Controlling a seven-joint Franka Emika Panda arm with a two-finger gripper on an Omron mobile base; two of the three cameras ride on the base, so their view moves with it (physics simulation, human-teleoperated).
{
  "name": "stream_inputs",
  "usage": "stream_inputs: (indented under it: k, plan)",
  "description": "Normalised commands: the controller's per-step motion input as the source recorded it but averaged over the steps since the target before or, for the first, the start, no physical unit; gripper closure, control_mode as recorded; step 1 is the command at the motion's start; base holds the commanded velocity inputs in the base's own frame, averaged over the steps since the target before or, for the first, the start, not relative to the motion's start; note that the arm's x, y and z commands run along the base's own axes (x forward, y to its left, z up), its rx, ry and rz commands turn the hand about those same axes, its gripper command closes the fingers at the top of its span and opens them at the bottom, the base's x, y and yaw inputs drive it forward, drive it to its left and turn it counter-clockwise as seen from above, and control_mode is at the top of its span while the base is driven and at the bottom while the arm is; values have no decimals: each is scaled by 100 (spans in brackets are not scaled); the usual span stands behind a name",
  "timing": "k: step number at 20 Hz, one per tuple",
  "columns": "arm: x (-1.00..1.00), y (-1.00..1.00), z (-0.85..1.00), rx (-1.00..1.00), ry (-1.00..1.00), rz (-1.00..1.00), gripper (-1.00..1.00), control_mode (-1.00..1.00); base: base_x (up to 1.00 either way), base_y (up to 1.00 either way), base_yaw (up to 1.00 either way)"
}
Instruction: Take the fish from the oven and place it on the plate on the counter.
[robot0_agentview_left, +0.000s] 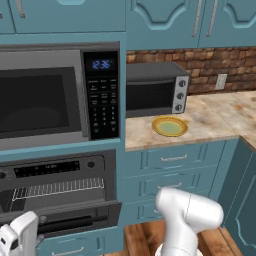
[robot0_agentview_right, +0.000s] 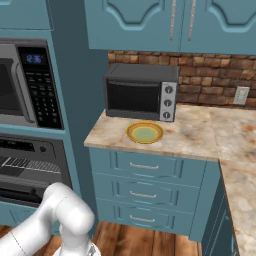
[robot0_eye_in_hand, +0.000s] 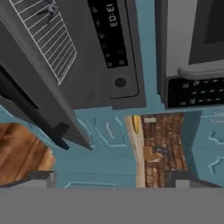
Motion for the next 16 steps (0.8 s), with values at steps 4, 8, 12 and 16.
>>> stream_inputs:
  k: [4, 8, 12, 16]
  plan:
    - [-7, -74, 51, 36, -8, -1, -100, -100, 0, 0, 0]
    - [0, -100, 24, 39, -6, 0, -100, -100, 0, 0, 0]
    - [2, -97, 29, 35, -1, 2, -100, -100, 0, 0, 0]
    - [5, -78, 63, 35, 0, 0, -100, -100, 0, 0, 0]
